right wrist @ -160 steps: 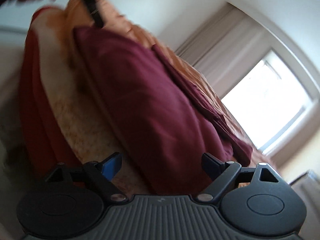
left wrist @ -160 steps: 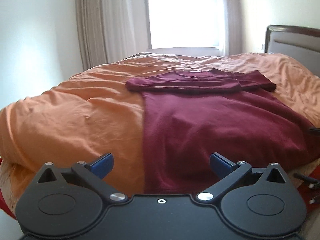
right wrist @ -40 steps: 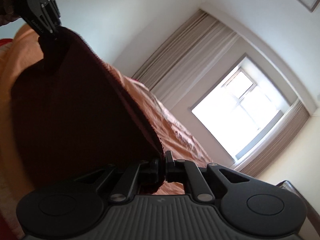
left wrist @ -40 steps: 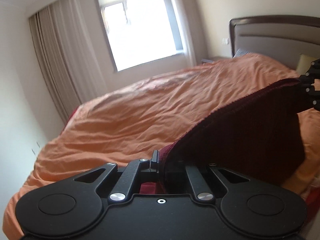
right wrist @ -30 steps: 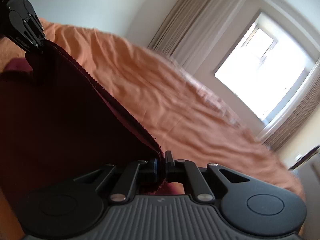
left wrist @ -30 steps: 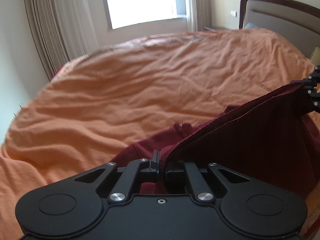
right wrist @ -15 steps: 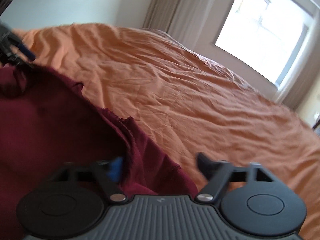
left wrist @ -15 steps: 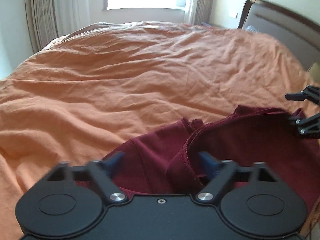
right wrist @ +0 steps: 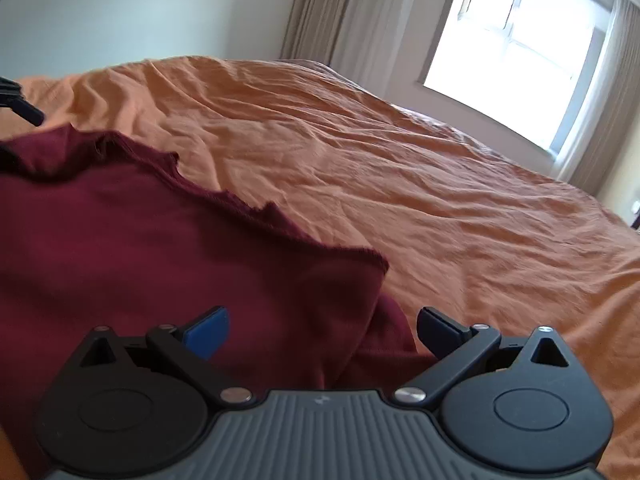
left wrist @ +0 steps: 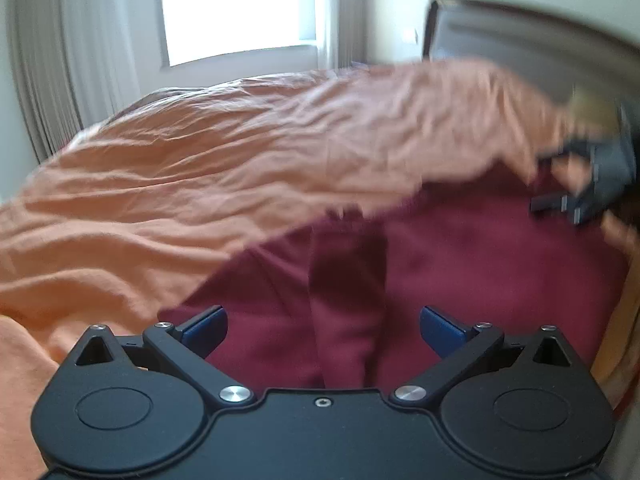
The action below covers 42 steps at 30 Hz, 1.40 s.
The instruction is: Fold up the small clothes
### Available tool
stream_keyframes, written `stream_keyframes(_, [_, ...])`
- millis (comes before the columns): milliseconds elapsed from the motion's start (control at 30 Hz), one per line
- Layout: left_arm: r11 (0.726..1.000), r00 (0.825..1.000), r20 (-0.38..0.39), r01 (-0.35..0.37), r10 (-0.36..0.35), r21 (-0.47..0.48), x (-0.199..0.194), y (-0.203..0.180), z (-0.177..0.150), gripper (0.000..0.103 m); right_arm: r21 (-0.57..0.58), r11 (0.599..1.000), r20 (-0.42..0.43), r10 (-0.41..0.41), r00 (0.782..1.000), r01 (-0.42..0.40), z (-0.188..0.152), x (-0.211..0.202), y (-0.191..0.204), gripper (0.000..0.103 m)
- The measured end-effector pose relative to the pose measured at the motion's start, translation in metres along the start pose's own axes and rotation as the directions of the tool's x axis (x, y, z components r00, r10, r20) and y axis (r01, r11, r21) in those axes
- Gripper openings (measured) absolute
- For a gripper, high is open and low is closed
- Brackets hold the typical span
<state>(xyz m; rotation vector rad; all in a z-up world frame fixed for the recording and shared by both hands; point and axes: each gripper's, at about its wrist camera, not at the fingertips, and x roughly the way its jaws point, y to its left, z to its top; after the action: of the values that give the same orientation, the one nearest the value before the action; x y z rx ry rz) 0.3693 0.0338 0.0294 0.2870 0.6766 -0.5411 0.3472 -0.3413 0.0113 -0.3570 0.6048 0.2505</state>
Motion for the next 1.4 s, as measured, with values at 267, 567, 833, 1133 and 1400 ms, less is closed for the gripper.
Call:
stream_keyframes(267, [0.986,0.987,-0.044,-0.159,0.157,-0.046,0.014,-0.005,-0.007,0.031,0.110,0.992,0.065,-0.063,0.996,0.056,-0.019,0.003,0.003,0.070])
stream_keyframes(567, [0.914,0.948,-0.045,-0.317,0.316,-0.254,0.002,0.048,-0.013,0.020,0.160,0.983,0.063,-0.098,0.993,0.087,-0.031,0.013,0.001,0.060])
stream_keyframes(833, [0.874,0.955,0.095,-0.213,0.280,-0.437,-0.053,0.073,-0.053,0.080,0.155,0.980,0.094,-0.138,0.986,0.123,-0.031,0.003,0.002,0.094])
stream_keyframes(1133, [0.928,0.965,0.182,-0.116,0.190,-0.354,-0.076,0.054,-0.118,0.082,0.162,0.976,0.164,-0.175,0.971,0.148,-0.024,-0.043,0.019,0.099])
stream_keyframes(1400, [0.953,0.960,0.266,-0.008,0.093,-0.303,-0.060,0.054,-0.118,0.070,0.137,0.991,0.250,-0.026,0.968,-0.008,-0.015,-0.062,0.065,0.101])
